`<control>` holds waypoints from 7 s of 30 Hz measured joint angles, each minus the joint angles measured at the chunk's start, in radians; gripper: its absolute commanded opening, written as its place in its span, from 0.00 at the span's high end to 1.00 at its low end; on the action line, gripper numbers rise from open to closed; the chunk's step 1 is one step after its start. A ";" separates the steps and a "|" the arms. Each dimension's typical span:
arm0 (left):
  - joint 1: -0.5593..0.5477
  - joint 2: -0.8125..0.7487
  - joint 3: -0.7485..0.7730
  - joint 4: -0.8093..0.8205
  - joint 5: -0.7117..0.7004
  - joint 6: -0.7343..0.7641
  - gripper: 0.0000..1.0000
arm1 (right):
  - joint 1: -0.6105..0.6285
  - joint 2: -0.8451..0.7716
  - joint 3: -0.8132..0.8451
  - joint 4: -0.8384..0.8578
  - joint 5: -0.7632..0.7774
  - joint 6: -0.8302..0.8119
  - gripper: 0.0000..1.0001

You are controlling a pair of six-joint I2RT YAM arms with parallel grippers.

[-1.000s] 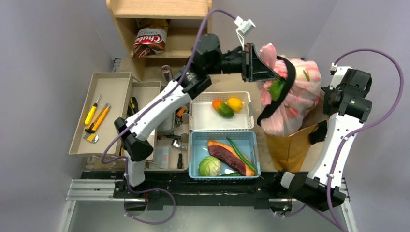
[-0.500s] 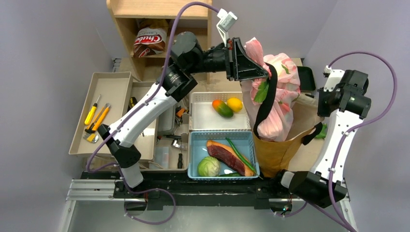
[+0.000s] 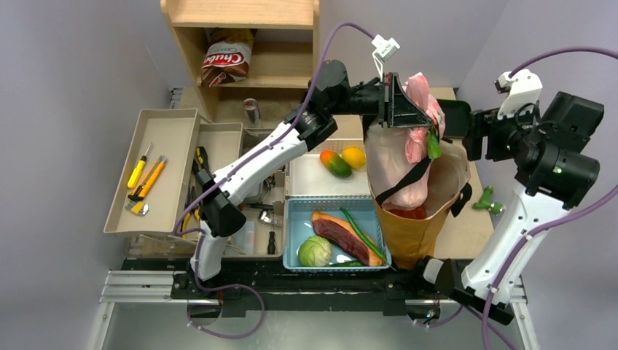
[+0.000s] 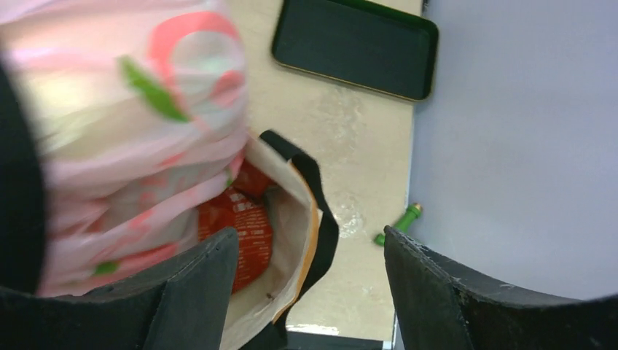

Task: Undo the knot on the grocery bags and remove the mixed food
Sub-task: Pick up the takeout bag from the takeout bag, then adjust the takeout bag at the center of the board.

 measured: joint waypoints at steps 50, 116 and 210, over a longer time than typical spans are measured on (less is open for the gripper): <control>-0.020 0.052 0.048 -0.004 0.033 0.031 0.58 | -0.003 -0.297 -0.416 0.250 -0.406 -0.110 1.00; -0.089 -0.368 -0.603 -0.076 -0.257 0.438 1.00 | 0.024 -0.340 -0.584 0.231 -0.319 -0.093 1.00; 0.011 -0.122 0.249 -0.638 -0.196 0.904 0.23 | 0.000 -0.381 -0.491 0.262 -0.130 -0.051 1.00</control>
